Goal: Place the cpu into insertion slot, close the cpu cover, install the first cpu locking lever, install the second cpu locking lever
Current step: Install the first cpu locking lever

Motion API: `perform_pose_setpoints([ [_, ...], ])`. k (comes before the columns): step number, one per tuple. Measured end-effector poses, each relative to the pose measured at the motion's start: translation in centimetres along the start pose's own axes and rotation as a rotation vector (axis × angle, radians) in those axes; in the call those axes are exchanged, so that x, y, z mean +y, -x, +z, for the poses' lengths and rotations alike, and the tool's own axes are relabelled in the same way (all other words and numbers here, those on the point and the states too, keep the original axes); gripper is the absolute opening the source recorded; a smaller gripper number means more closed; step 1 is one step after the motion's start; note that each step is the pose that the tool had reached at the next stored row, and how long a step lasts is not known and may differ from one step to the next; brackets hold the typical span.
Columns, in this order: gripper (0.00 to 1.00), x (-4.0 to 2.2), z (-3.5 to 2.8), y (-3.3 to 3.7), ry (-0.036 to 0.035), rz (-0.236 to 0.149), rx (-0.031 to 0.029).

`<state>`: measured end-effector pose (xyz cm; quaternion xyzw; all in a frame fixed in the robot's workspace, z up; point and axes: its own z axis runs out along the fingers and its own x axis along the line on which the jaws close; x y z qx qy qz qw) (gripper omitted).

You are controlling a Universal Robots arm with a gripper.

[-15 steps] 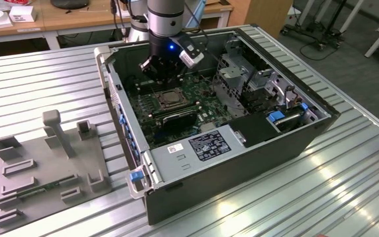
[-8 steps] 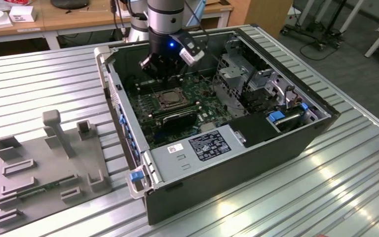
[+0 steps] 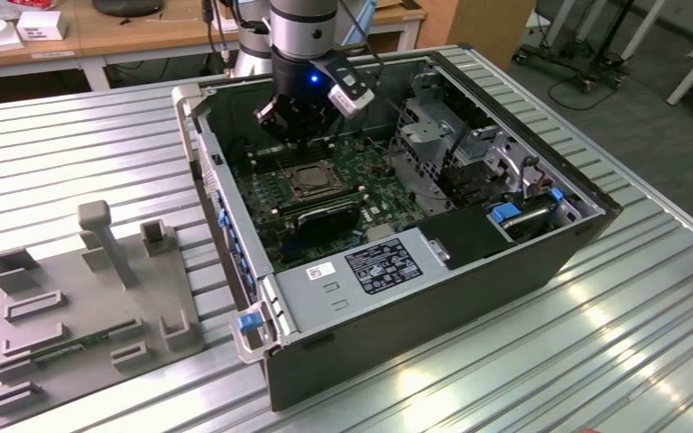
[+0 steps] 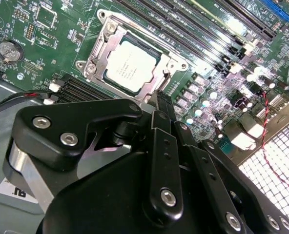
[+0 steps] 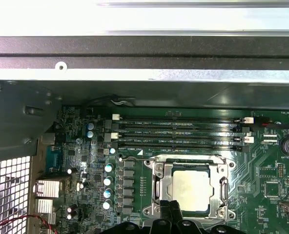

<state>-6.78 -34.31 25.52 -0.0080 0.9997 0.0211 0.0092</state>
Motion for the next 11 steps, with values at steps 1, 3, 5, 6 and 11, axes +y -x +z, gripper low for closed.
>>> perform_pose_setpoints([
  [1, 0.11, 0.00, 0.00, -0.01, 0.0000, 0.000, 0.0000],
  [3, 0.11, 0.00, -0.01, -0.08, -0.0002, 0.000, -0.0004],
  [5, 0.11, 0.00, -0.01, -0.20, -0.0001, 0.000, -0.0015],
  [6, 0.11, 0.01, 0.00, -0.25, 0.0000, 0.000, -0.0020],
  [11, 0.11, 0.01, 0.00, -0.29, 0.0000, 0.000, -0.0021],
])
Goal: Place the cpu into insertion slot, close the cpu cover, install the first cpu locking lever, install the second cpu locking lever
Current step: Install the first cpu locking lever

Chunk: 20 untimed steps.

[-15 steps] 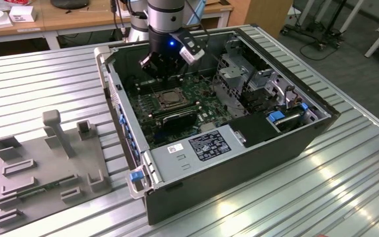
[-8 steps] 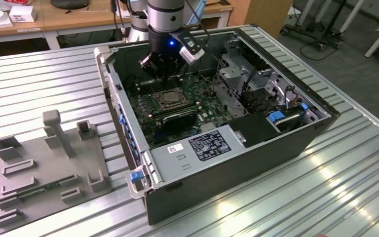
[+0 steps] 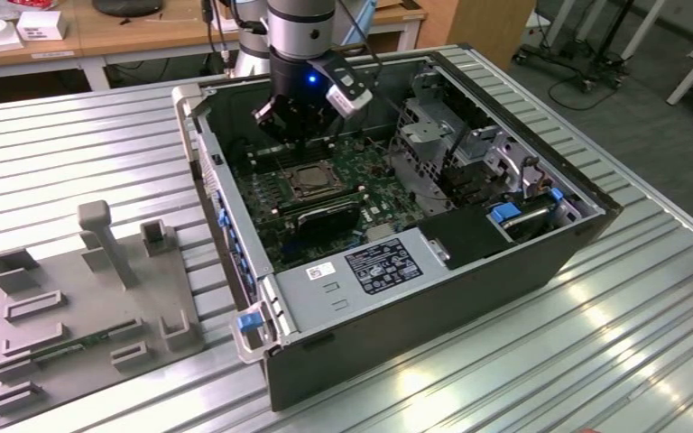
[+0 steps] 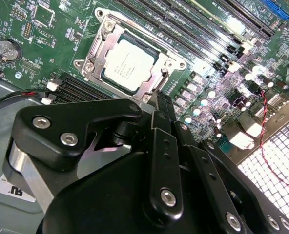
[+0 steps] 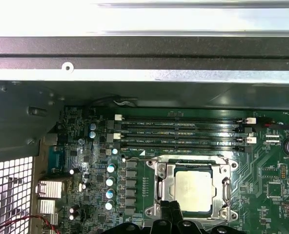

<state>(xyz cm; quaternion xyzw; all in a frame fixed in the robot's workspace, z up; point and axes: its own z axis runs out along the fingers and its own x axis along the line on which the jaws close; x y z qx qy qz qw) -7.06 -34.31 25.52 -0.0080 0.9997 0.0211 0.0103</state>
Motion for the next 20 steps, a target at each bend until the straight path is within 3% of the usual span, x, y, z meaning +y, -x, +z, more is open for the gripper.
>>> perform_pose_setpoints([
  [20, 0.11, 0.04, -0.79, -0.07, 0.0000, 0.000, 0.0000],
])
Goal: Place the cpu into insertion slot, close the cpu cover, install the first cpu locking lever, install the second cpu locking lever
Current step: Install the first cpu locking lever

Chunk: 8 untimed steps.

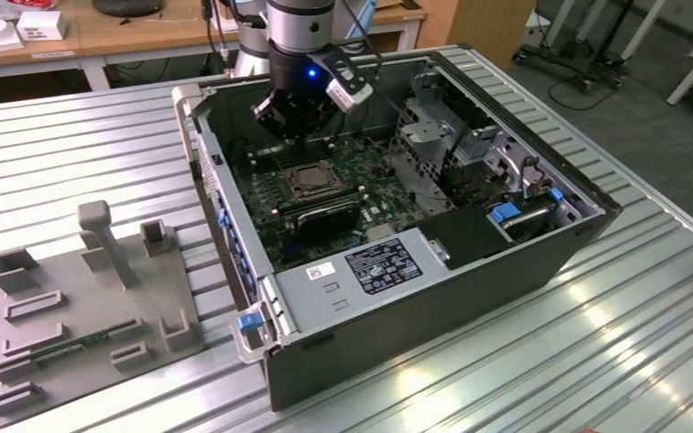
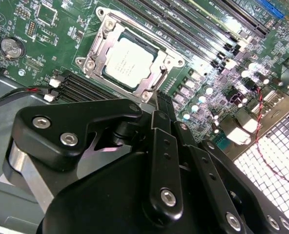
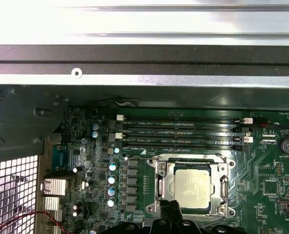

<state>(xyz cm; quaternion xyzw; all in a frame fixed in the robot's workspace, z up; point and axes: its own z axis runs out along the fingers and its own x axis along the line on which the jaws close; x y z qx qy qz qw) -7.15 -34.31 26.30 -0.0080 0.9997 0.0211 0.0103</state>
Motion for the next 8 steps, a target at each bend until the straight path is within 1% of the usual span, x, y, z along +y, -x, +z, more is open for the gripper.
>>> perform_pose_setpoints([
  [3, 0.11, 0.00, 0.00, -0.06, 0.0000, 0.000, -0.0001],
  [5, 0.11, 0.00, -0.01, -0.32, 0.0000, 0.000, -0.0001],
  [8, 0.11, 0.00, -0.01, -0.36, 0.0000, 0.000, -0.0001],
])
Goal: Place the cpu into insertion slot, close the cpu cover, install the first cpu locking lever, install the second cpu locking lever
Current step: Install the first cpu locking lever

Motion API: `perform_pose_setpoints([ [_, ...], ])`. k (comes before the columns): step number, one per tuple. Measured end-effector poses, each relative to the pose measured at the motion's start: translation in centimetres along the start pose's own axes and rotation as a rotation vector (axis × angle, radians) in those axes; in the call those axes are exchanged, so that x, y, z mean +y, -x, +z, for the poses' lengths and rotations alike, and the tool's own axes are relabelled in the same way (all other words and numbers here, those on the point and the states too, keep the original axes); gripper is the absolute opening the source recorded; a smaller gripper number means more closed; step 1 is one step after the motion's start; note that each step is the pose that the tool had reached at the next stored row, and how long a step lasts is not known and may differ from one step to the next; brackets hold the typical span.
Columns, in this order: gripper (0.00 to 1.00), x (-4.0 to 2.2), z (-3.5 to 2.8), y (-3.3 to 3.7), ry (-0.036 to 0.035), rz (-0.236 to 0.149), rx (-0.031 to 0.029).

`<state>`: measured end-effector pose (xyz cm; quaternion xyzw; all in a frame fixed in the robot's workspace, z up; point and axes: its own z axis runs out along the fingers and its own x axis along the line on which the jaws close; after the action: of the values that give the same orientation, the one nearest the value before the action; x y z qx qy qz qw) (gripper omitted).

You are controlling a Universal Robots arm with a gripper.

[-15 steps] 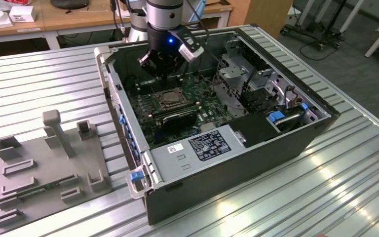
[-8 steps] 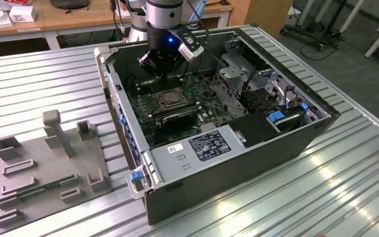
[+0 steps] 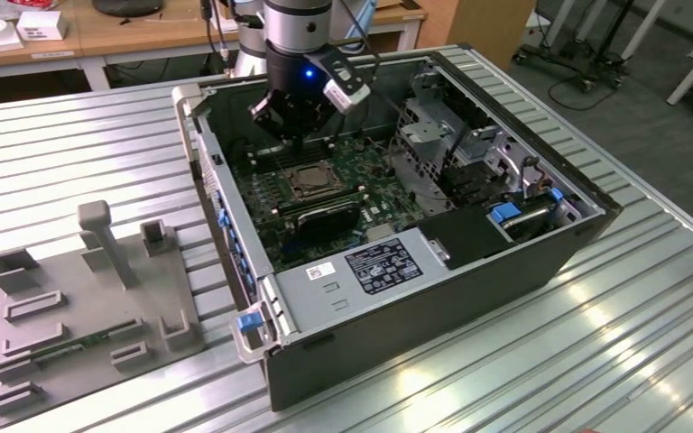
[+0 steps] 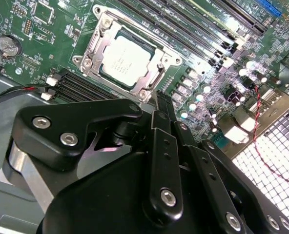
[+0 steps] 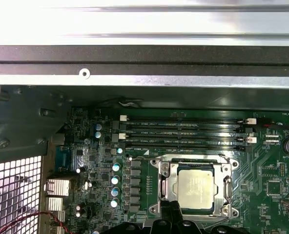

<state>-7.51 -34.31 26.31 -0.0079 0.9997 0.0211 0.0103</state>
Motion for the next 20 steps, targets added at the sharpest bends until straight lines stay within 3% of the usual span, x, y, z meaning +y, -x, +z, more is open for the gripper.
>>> perform_pose_setpoints([
  [14, 0.11, 0.01, 0.00, -0.31, 0.0000, 0.000, -0.0001],
  [20, 0.11, 0.01, -0.02, -0.88, 0.0000, 0.000, -0.0012],
])
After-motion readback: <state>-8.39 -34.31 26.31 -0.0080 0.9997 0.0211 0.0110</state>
